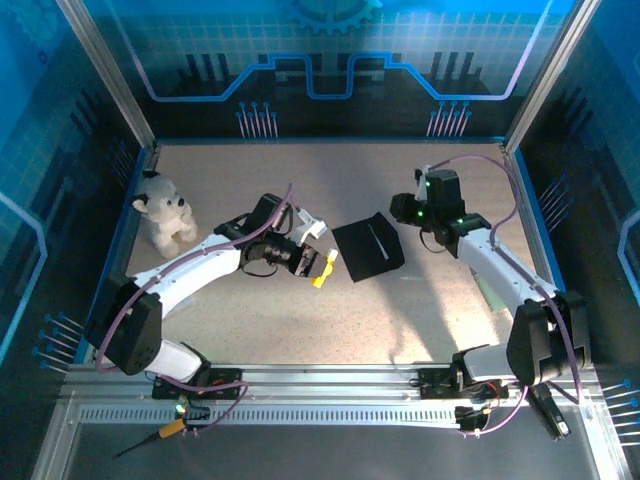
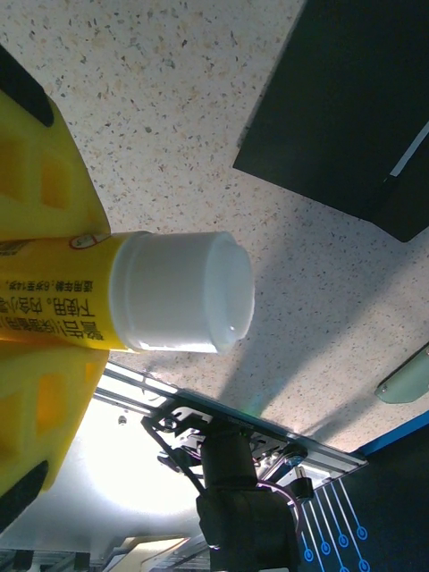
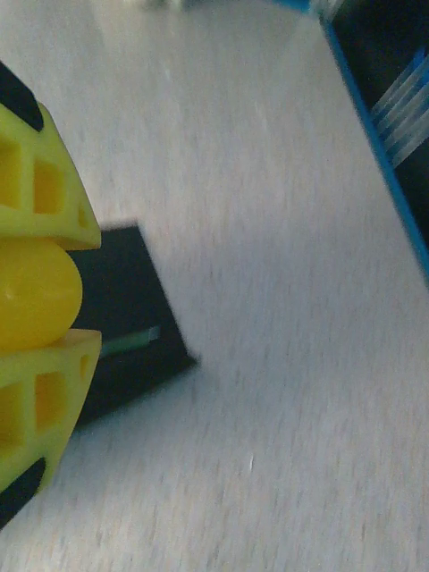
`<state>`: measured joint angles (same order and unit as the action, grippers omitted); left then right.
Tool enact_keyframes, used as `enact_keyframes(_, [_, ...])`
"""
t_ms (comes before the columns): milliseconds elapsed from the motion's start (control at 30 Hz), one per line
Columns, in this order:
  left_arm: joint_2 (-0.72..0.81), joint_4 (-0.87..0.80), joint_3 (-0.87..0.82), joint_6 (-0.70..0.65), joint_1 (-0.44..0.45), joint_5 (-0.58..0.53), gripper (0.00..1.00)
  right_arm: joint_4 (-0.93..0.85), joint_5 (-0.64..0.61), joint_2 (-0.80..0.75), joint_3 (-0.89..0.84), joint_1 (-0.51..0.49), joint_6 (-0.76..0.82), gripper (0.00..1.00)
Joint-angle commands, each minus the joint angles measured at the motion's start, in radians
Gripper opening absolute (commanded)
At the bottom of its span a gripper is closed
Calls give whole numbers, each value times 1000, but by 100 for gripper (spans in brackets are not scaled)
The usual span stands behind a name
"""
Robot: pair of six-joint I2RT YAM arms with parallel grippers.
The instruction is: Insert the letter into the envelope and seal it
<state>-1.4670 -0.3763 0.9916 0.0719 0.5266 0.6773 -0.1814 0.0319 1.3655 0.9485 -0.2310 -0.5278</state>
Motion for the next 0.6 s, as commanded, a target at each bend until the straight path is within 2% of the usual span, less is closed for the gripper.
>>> enact_keyframes(0, [-13, 1, 5, -1, 2, 8, 0, 73, -151, 4, -60, 22, 64, 14])
enact_keyframes(367, [-37, 38, -7, 8, -13, 17, 0, 278, -452, 146, -213, -5, -47, 17])
enact_keyframes(567, [-36, 92, -36, 29, -29, 37, 0, 306, -531, 224, -212, -16, -101, 19])
